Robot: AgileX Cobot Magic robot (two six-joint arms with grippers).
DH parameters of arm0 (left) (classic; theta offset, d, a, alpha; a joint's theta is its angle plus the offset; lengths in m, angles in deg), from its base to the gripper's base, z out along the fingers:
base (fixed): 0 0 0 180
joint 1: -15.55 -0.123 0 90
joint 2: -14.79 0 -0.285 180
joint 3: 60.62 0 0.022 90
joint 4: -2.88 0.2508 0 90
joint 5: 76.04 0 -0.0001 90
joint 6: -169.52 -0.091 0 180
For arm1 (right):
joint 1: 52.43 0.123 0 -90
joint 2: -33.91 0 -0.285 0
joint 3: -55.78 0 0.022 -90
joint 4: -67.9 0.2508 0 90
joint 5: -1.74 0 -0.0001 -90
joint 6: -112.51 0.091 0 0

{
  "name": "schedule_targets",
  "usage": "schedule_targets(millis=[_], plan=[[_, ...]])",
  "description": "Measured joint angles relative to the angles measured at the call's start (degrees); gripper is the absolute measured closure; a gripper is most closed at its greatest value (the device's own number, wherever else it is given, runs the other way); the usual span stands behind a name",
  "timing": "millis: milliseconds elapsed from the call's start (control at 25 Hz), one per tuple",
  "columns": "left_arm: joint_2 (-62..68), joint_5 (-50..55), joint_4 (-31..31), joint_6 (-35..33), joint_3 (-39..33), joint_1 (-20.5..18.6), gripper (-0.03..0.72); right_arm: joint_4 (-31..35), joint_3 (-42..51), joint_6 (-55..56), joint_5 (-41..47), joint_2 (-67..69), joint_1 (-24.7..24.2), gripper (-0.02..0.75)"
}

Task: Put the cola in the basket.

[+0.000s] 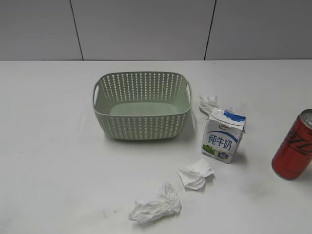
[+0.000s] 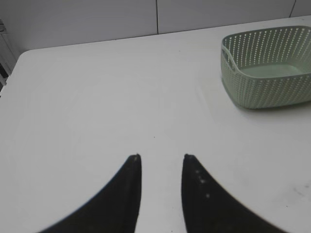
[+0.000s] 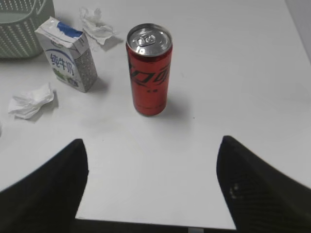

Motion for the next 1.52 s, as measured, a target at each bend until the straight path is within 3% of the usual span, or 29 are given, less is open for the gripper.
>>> schedule_targets(millis=[440,1520], plan=[[0.0,0.0,0.0,0.0,0.0,0.0,0.46,2.4,-4.0,2.0,-0.6,23.7,0.0,0.106],[0.0,0.0,0.0,0.0,0.0,0.0,0.459,3.7,-21.3,0.2,-15.5,77.7,0.0,0.124]])
